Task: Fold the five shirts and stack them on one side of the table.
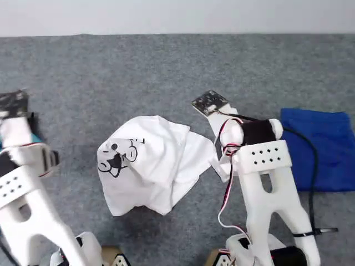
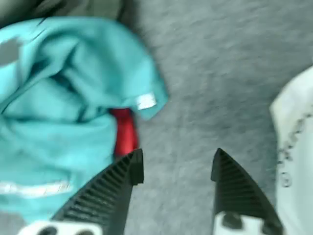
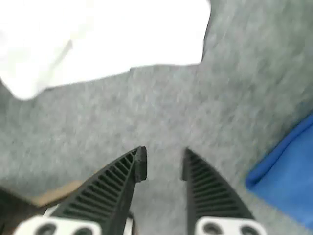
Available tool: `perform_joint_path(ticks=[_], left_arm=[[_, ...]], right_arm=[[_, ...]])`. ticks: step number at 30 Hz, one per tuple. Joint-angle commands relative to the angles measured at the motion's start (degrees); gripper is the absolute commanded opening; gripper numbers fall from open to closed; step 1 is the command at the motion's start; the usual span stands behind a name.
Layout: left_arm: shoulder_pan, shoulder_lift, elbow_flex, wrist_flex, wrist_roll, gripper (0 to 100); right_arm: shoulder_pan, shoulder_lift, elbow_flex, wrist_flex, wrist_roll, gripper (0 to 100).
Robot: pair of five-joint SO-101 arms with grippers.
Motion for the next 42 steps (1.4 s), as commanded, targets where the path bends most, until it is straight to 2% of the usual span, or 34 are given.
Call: perform_joint_path(ticks=[1, 5, 12, 19, 29, 42], left_arm=[[-4.22, -0.35, -0.13, 2.29, -1.49, 23], [-5.19, -0.35, -0.13, 2.99, -1.85, 23], [-5.19, -0.35, -0.13, 2.64, -1.76, 23], [-5.19, -0.35, 3.74, 0.79, -1.67, 23], [-5.27, -0.44, 7.69, -1.49, -1.67, 23], [-5.27, -0.44, 7.87, -1.49, -1.67, 23]], right_arm=[[-2.95, 2.68, -1.14, -3.65, -0.44, 16.2], [-6.29, 11.74, -8.35, -4.35, -1.58, 16.2], [-8.31, 33.80, -32.44, -3.56, -15.30, 16.3], [-8.75, 52.79, -55.30, 2.15, -22.07, 16.4], [-10.95, 68.88, -76.84, 6.46, -22.42, 16.4], [-11.03, 81.36, -84.75, 6.46, -22.15, 14.0]])
